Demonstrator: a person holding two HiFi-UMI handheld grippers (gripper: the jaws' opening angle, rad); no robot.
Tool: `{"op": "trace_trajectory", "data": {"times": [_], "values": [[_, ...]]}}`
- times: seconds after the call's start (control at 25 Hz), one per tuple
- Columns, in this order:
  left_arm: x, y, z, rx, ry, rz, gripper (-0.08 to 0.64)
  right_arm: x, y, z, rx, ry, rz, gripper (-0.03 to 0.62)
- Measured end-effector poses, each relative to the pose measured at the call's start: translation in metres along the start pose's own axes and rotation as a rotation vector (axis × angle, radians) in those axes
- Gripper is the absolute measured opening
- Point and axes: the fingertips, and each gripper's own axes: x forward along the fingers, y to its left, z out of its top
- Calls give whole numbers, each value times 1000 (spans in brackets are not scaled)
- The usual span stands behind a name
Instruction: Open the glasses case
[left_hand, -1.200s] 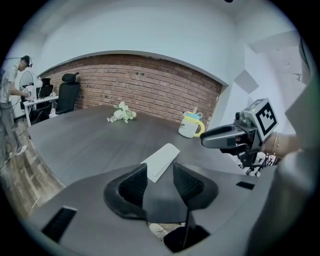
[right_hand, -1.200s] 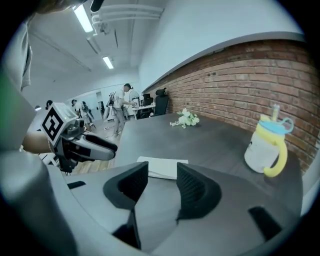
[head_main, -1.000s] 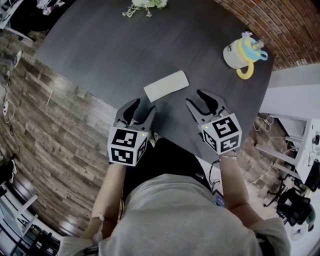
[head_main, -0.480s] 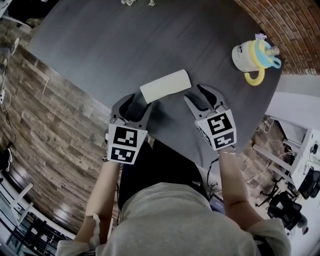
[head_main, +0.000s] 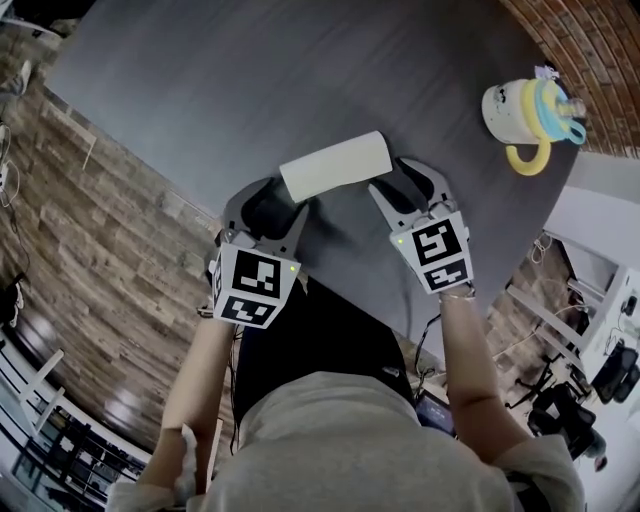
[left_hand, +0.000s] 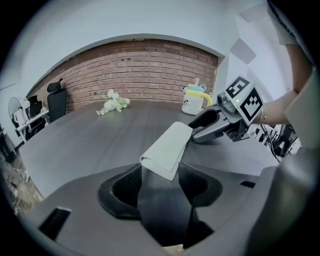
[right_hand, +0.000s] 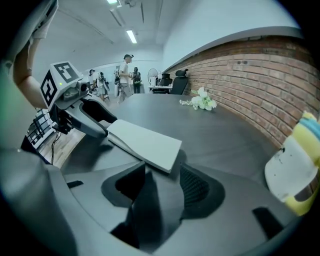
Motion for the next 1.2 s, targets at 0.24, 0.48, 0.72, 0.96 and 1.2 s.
{"op": "trace_trajectory", "data": {"times": [0.24, 0.48, 0.72, 0.96, 1.2], "values": [[8, 0, -3, -7, 21, 12, 230, 1, -3, 2, -36, -7, -11, 212], [8, 0, 0, -1, 26, 35, 229, -2, -5, 7, -65, -10, -13, 212], [0, 4, 15, 69, -12, 70, 229, -8, -4, 20, -100, -38, -17, 209], [-2, 8, 31, 131, -44, 70, 227, -10, -6, 36, -169, -65, -2, 187], [0, 7, 42, 150, -64, 26, 112, -7, -12, 50, -188, -90, 9, 147]]}}
